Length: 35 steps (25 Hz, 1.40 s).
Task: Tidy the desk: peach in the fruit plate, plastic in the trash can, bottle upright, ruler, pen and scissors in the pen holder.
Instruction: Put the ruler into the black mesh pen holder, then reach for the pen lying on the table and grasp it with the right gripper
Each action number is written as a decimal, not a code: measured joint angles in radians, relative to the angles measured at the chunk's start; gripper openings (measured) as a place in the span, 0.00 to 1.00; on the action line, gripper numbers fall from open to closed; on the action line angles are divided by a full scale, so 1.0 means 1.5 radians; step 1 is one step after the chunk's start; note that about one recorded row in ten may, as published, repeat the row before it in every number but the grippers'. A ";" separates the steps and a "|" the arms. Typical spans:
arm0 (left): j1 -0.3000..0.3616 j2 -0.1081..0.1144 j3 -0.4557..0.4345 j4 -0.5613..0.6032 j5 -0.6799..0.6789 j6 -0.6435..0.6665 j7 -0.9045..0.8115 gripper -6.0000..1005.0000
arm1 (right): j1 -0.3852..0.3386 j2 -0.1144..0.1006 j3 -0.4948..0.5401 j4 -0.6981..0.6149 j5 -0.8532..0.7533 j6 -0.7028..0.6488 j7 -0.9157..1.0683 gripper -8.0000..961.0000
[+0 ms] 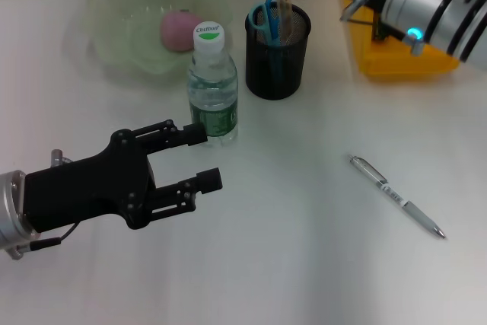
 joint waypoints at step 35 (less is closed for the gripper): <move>0.003 0.003 -0.008 0.006 0.001 -0.007 0.001 0.68 | -0.188 -0.005 -0.009 -0.342 -0.326 -0.045 0.358 0.58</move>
